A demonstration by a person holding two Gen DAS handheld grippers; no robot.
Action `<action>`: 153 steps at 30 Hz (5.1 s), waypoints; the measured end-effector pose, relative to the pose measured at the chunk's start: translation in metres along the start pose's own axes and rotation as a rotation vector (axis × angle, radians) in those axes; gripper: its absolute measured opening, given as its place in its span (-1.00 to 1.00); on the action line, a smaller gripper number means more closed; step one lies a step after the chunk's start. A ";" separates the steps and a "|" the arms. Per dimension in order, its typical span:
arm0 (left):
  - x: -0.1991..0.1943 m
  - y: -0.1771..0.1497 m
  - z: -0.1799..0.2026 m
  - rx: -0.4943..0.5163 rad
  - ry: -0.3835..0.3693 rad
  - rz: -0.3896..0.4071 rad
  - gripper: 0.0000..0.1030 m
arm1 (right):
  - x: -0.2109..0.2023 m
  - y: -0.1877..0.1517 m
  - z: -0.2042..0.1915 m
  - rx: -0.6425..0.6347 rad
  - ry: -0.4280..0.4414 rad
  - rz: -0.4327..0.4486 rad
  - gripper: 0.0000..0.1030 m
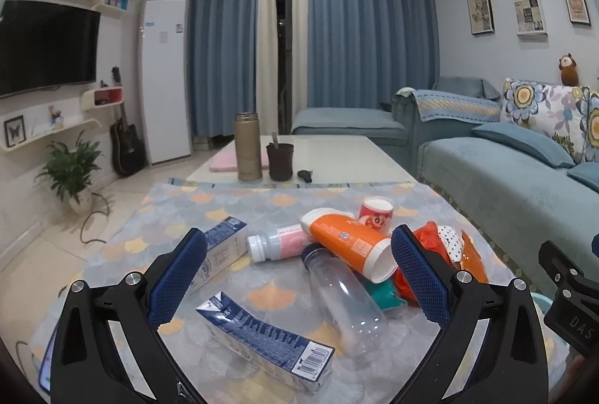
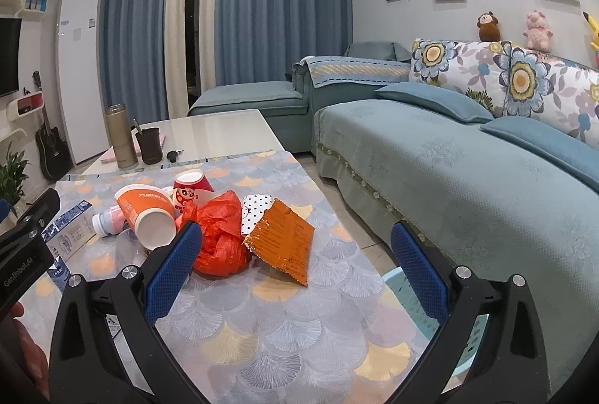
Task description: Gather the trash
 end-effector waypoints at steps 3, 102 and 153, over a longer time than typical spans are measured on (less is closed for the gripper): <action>-0.002 0.001 -0.005 -0.035 0.026 0.015 0.86 | 0.001 0.000 0.001 -0.008 0.010 -0.014 0.86; 0.124 -0.050 -0.154 -0.153 -0.106 -0.443 -0.32 | 0.075 -0.111 -0.224 -0.493 0.707 -0.660 -0.28; 0.073 -0.062 0.296 0.259 -0.898 -0.637 -0.25 | 0.121 -0.138 0.280 0.570 -0.166 -0.687 -0.31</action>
Point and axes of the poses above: each gripper's, at about its wrist camera, not at the fingertips, and x roughly the way its jaws point, z to its right, y to its top, the point moved 2 cm from there along x, roughly the way its jaws point, and after that the axes turned 6 degrees about x, right-handed, at the moved point
